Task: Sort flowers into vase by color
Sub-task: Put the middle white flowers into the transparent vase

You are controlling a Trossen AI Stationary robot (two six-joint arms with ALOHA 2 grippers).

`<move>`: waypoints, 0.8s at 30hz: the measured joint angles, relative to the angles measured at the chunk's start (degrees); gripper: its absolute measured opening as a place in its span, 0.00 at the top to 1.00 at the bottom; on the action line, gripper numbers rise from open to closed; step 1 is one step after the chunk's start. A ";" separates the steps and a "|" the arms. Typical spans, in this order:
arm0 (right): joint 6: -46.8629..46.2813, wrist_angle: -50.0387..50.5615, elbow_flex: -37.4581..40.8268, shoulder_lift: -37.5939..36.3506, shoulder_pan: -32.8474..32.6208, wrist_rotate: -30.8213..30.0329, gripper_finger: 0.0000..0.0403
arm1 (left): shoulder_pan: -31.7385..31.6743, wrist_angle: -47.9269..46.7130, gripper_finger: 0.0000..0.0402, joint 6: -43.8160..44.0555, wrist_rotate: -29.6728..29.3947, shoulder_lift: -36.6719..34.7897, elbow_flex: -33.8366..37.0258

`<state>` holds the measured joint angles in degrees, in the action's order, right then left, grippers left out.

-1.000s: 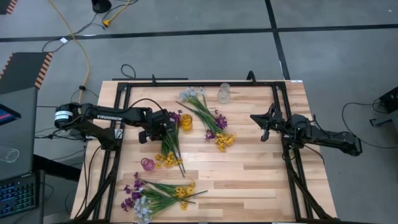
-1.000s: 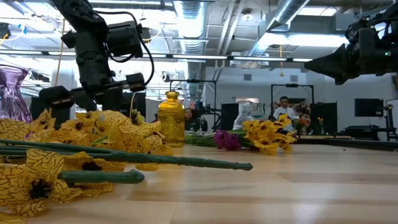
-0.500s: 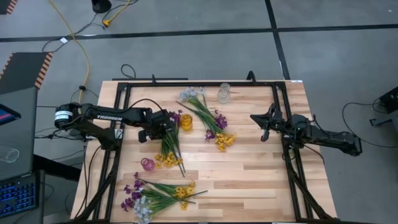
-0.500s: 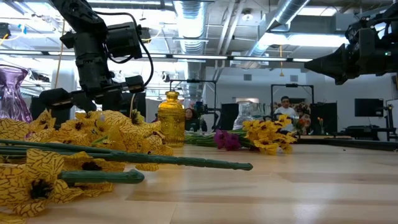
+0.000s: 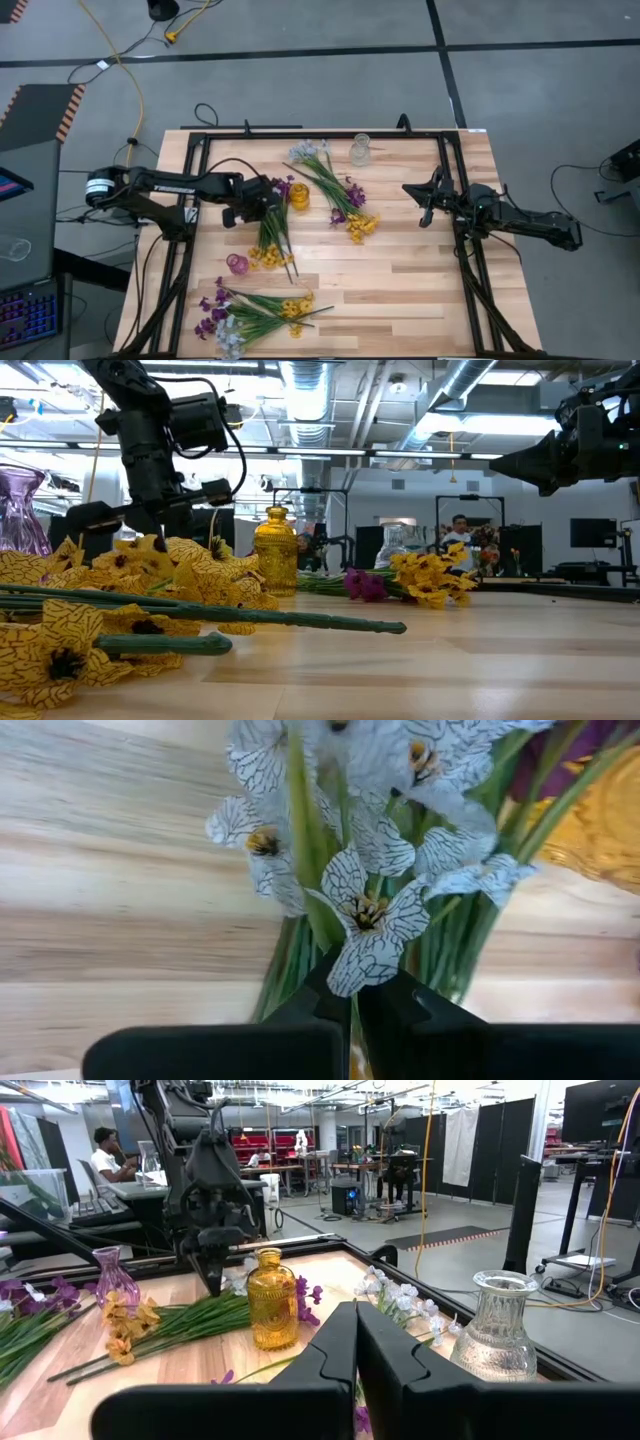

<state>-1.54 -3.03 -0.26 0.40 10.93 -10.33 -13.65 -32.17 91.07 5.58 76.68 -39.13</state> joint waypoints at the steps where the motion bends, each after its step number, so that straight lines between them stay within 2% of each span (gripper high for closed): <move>1: -0.01 0.00 0.00 0.00 -0.01 0.00 0.91 | 0.00 -0.04 1.00 0.02 -0.08 -0.58 0.00; 18: -0.01 -0.04 -0.01 0.02 -0.01 -0.02 0.91 | 0.00 -0.64 1.00 -0.77 -5.09 -16.26 0.00; 24: -0.02 -0.54 0.01 0.01 0.00 -0.02 0.87 | 0.00 -2.35 1.00 -2.02 -6.18 -21.32 0.00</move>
<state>-1.56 -3.57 -0.25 0.42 10.93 -10.35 -13.65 -34.52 89.05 -0.60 55.36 -39.13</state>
